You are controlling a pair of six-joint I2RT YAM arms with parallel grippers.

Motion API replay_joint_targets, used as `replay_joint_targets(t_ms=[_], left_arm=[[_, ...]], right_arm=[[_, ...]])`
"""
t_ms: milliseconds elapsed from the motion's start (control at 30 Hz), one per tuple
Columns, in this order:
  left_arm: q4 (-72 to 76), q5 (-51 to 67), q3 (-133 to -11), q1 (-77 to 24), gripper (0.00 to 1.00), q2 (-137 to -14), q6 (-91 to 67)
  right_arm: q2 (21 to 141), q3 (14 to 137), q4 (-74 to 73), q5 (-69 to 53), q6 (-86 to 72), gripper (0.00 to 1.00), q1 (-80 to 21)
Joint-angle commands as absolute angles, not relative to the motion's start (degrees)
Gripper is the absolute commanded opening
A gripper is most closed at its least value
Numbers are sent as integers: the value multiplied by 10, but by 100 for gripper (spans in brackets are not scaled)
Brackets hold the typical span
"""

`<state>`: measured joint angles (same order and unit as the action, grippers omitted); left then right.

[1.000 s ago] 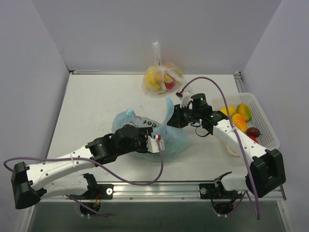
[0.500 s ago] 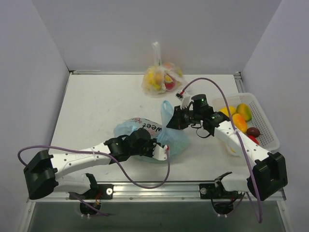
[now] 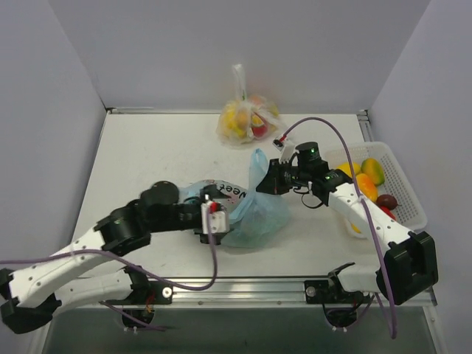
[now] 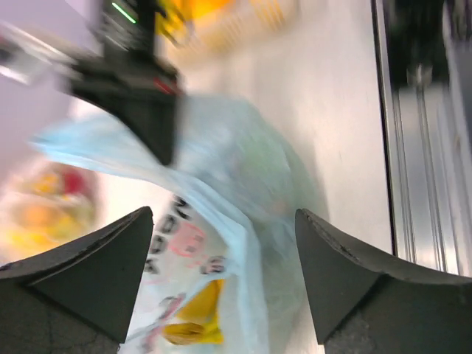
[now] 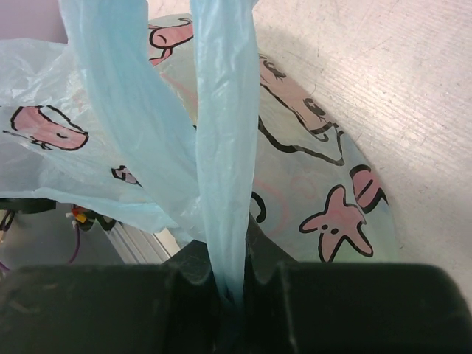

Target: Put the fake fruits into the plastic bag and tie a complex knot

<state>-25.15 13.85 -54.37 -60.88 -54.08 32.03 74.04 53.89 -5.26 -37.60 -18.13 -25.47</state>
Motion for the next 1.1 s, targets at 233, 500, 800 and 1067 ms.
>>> replay_joint_targets(t_ms=[233, 500, 800, 1067], left_arm=[[-374, 154, -723, -424, 97, -409, 153], [-507, 56, -581, -387, 97, -294, 192], [-491, 37, -497, -375, 97, -311, 257], [-194, 259, -425, -188, 97, -394, 272]], right_arm=[[741, 552, -76, -391, -121, 0, -245], [742, 548, -90, -393, -94, 0, -245], [748, 562, -97, -399, -86, 0, -246], [734, 561, -117, -401, -52, 0, -255]])
